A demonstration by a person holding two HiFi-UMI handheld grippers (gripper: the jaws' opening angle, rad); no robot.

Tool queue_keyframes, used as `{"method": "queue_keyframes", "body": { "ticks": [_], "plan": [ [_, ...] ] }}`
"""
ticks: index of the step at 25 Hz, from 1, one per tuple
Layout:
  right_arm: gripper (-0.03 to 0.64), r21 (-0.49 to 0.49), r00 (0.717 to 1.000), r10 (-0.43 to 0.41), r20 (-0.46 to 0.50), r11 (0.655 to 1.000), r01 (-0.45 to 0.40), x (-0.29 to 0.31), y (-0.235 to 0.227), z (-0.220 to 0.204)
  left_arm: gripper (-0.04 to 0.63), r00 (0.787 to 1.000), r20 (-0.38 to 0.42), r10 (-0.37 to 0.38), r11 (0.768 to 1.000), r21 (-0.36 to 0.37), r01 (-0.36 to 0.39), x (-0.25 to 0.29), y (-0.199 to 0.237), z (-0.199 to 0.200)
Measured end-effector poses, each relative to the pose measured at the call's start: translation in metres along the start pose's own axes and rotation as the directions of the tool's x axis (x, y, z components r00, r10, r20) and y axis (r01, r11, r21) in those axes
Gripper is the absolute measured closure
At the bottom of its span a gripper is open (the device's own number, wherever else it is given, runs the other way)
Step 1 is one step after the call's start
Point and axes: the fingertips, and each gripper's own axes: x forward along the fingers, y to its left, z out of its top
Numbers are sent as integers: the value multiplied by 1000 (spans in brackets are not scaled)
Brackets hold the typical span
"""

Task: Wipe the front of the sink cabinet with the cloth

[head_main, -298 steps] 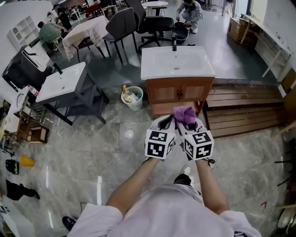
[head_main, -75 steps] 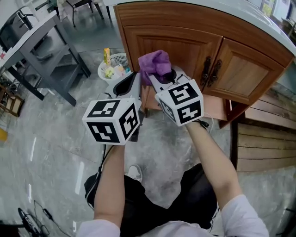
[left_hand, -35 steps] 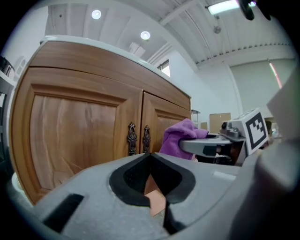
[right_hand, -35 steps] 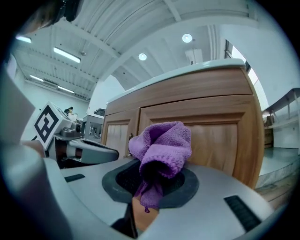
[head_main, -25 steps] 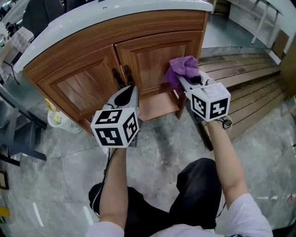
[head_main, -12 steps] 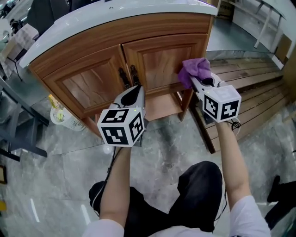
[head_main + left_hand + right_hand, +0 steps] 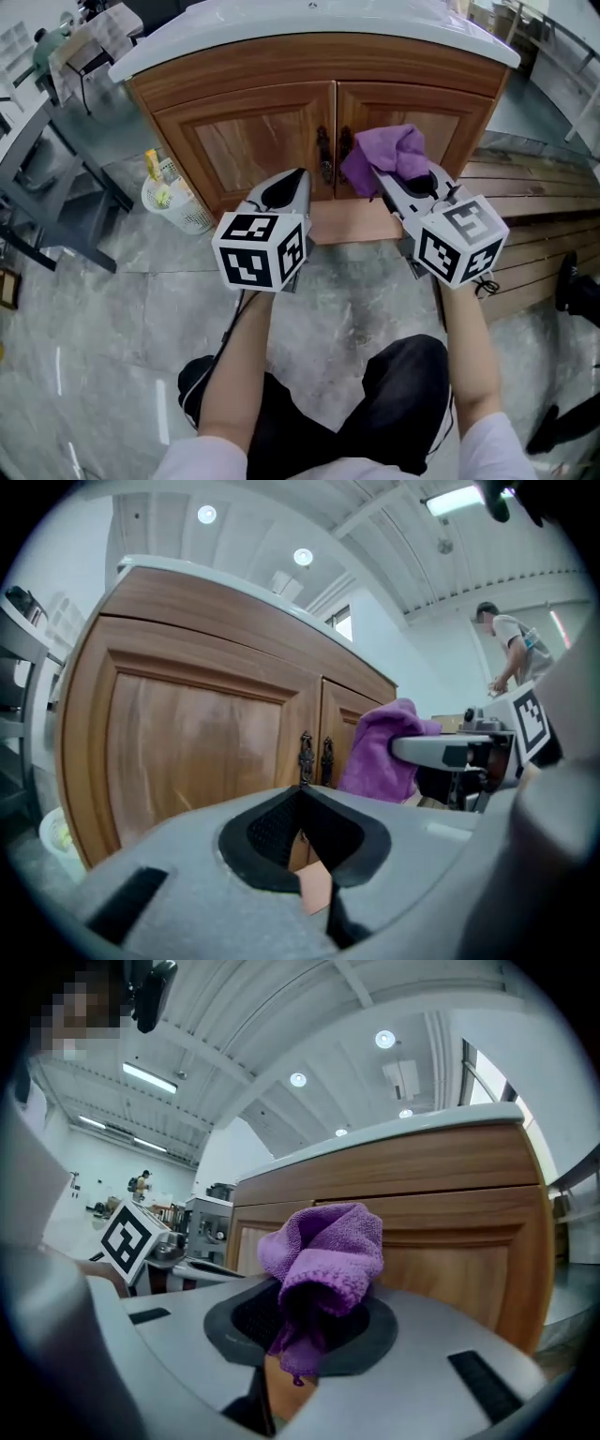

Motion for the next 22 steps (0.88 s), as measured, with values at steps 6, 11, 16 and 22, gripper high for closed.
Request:
{"method": "queue_keyframes", "body": {
  "ticks": [6, 11, 16, 22],
  "plan": [
    [545, 27, 985, 170, 18, 985, -171, 48, 70, 2, 589, 993, 0, 121, 993, -9, -121, -37, 45, 1],
    [545, 27, 960, 279, -1, 960, -278, 88, 126, -12, 589, 974, -5, 228, 973, -17, -228, -71, 80, 1],
    [545, 54, 932, 363, -10, 931, -362, 143, 179, -34, 589, 931, -13, 364, 931, -23, -364, -114, 122, 1],
    [545, 5, 911, 411, -22, 912, -411, 185, 230, -55, 589, 898, -33, 438, 897, -54, -439, -154, 142, -7]
  ]
}}
